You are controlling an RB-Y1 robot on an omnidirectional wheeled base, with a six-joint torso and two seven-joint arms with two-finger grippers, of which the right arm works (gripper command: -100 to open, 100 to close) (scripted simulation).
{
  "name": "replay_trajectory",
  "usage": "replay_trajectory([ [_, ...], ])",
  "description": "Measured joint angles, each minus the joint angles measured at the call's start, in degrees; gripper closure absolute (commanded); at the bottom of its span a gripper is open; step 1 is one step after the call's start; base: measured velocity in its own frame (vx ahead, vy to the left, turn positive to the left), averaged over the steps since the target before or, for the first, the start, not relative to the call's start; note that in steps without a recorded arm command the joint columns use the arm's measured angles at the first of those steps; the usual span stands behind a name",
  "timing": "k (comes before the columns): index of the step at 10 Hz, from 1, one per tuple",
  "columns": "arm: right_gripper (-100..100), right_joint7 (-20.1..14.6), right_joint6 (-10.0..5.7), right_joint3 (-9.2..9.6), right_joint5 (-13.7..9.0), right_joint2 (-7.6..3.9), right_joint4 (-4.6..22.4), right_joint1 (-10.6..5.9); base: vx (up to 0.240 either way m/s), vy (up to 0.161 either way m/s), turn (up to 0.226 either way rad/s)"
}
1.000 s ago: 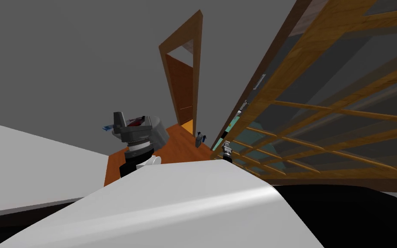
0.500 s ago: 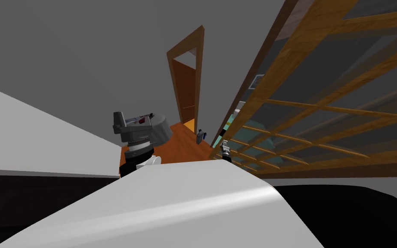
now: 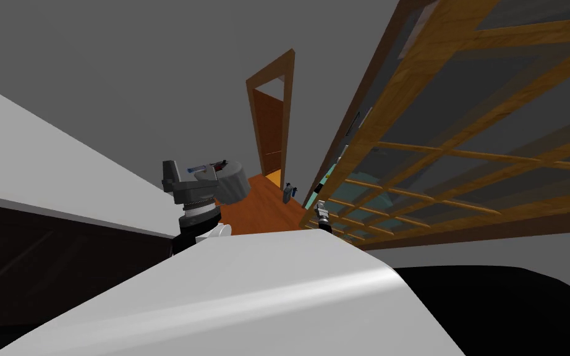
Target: Pull the door open
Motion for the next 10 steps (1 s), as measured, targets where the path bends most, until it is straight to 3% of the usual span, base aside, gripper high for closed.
replay_trajectory([
  [5,100,-3.4,-1.35,3.35,2.7,-1.51,-0.6,1.03,-0.248,-0.014,0.063],
  [10,100,-6.0,-3.04,5.76,4.8,-2.73,-0.2,1.75,-0.164,-0.026,0.050],
])
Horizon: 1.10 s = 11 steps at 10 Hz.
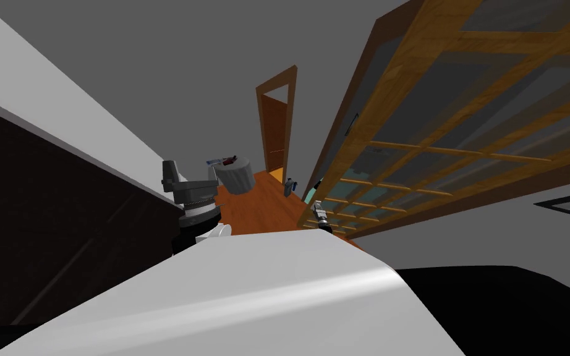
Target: Pull the door open
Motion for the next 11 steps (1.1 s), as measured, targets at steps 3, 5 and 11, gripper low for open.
replay_trajectory([
  [3,100,-2.0,-1.15,1.85,1.7,-1.07,-1.2,1.39,-0.206,-0.034,0.044],
  [5,100,-3.3,-1.74,3.06,2.8,-1.75,-2.0,2.42,-0.139,-0.028,0.035],
  [11,100,-6.2,-5.14,4.61,4.5,-3.78,-2.1,4.70,-0.179,-0.043,0.105],
])
